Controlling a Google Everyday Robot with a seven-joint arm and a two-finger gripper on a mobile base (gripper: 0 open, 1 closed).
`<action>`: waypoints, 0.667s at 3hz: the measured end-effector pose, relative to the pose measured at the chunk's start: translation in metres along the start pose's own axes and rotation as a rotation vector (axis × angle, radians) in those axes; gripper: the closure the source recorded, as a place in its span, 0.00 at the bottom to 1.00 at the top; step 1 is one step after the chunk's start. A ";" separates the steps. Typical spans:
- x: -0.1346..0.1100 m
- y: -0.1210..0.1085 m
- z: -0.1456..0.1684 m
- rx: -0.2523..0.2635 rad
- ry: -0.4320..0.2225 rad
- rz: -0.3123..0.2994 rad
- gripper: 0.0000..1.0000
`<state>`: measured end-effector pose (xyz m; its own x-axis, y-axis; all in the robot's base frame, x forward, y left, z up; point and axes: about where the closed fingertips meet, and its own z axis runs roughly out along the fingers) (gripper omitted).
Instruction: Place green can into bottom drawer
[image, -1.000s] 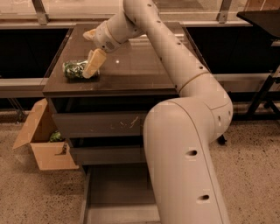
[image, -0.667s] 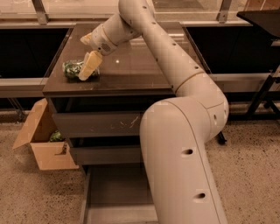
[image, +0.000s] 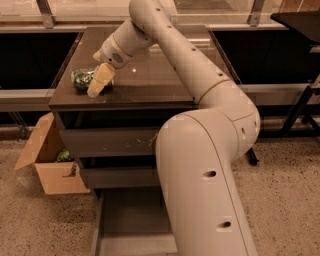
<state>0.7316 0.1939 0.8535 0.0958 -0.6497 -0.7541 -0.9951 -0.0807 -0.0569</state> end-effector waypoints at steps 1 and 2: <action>0.006 0.005 0.000 -0.022 0.050 0.033 0.00; 0.009 0.007 0.000 -0.035 0.100 0.043 0.00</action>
Offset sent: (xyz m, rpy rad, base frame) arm -0.0031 -0.0155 -0.0003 -0.1660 0.0554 -0.0121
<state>0.7249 0.1878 0.8461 0.0566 -0.7250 -0.6864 -0.9971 -0.0765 -0.0015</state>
